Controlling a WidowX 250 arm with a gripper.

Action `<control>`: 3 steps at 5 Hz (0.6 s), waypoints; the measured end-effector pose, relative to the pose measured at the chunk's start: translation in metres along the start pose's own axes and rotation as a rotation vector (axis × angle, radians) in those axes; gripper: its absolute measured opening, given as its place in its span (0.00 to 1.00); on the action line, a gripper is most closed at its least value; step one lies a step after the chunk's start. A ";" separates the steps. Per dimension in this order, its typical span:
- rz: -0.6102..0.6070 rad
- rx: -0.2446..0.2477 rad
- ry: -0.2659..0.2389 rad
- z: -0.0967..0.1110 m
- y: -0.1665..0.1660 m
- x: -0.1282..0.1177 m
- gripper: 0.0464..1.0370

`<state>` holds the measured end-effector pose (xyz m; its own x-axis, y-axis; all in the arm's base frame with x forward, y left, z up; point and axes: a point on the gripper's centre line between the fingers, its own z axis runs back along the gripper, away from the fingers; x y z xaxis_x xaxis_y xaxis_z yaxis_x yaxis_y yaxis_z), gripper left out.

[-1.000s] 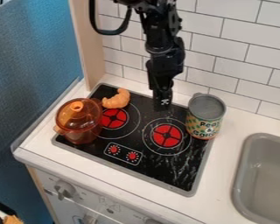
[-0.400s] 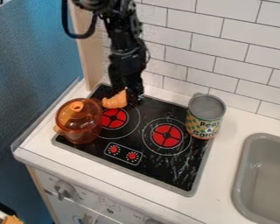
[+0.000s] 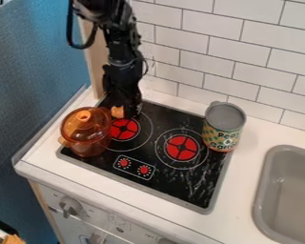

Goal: Moved the yellow object to the right corner

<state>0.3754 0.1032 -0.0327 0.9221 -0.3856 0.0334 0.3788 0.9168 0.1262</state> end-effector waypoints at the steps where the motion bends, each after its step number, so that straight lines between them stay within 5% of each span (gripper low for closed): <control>1: 0.043 0.005 0.007 -0.010 0.014 0.006 0.96; 3: 0.055 -0.039 -0.017 -0.024 0.016 0.019 0.96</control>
<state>0.4008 0.1133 -0.0543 0.9402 -0.3360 0.0558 0.3308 0.9399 0.0850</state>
